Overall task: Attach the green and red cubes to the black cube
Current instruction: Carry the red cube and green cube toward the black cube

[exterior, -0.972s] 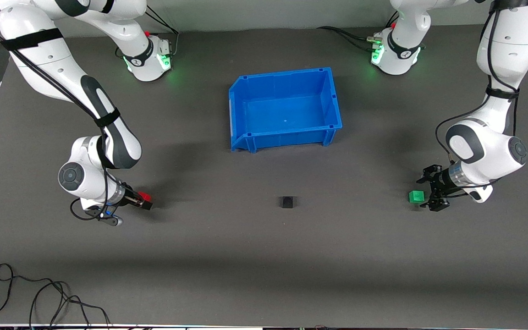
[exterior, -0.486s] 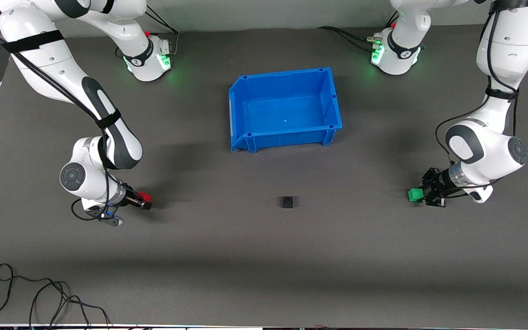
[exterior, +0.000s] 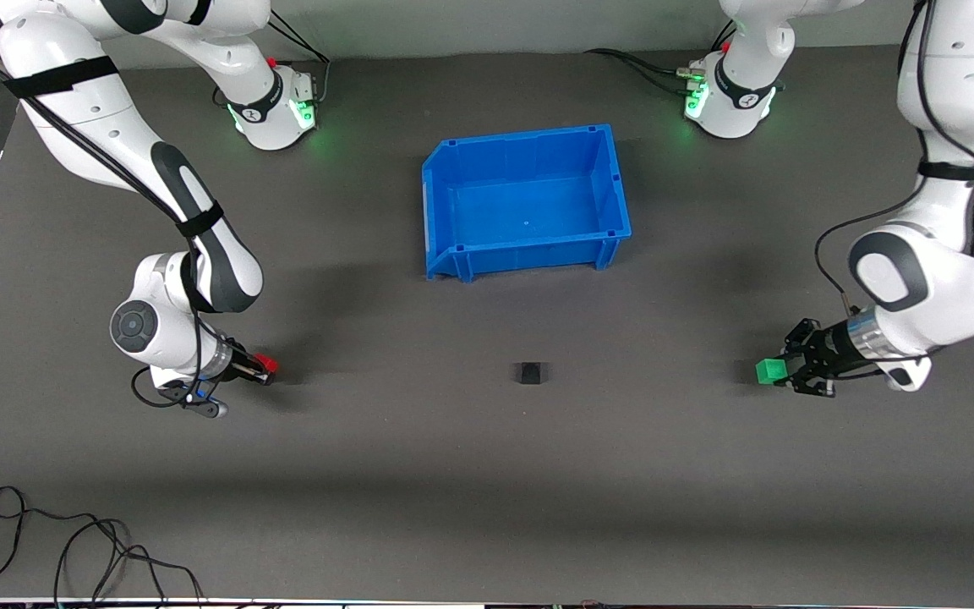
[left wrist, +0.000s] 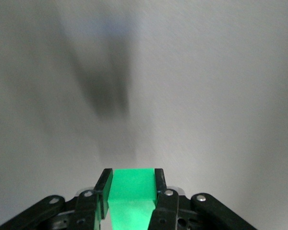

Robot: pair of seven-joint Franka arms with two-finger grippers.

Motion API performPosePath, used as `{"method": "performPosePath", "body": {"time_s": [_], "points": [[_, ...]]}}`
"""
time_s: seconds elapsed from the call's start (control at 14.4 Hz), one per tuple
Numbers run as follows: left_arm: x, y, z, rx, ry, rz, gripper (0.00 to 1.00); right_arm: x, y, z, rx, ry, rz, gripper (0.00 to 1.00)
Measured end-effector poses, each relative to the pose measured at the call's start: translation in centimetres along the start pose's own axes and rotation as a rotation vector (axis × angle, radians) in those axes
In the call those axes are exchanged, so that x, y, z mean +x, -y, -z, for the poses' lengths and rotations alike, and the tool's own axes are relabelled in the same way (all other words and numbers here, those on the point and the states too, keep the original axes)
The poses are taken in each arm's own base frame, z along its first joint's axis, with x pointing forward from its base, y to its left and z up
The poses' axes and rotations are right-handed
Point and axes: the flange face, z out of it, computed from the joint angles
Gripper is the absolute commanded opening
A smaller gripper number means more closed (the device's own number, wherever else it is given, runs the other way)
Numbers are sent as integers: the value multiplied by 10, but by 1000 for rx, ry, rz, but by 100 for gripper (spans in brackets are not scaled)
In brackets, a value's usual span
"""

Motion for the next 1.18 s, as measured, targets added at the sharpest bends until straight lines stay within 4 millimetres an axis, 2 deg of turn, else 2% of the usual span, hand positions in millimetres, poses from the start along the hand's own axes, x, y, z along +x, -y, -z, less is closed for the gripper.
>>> {"method": "performPosePath", "body": {"time_s": [0.07,0.21,0.42,0.62,0.9,1.04,1.18], "points": [[-7,-9,10,-6,11,19,24,0,0,0,0,0,0,0],[-26,-21,17,-13,23,53,24,0,2,1,2,-3,-4,0],[-82,-33,3,-4,32,102,24,-2,16,6,12,-14,-90,0],[-127,-43,-6,0,22,150,24,-21,67,15,31,-31,-194,0],[-155,-52,-19,5,17,197,24,-55,147,34,78,-58,-366,0],[-169,-51,-34,18,9,203,24,-70,184,38,106,-63,-458,0],[-192,-47,-58,17,-25,203,24,-86,225,37,137,-60,-574,0]]}}
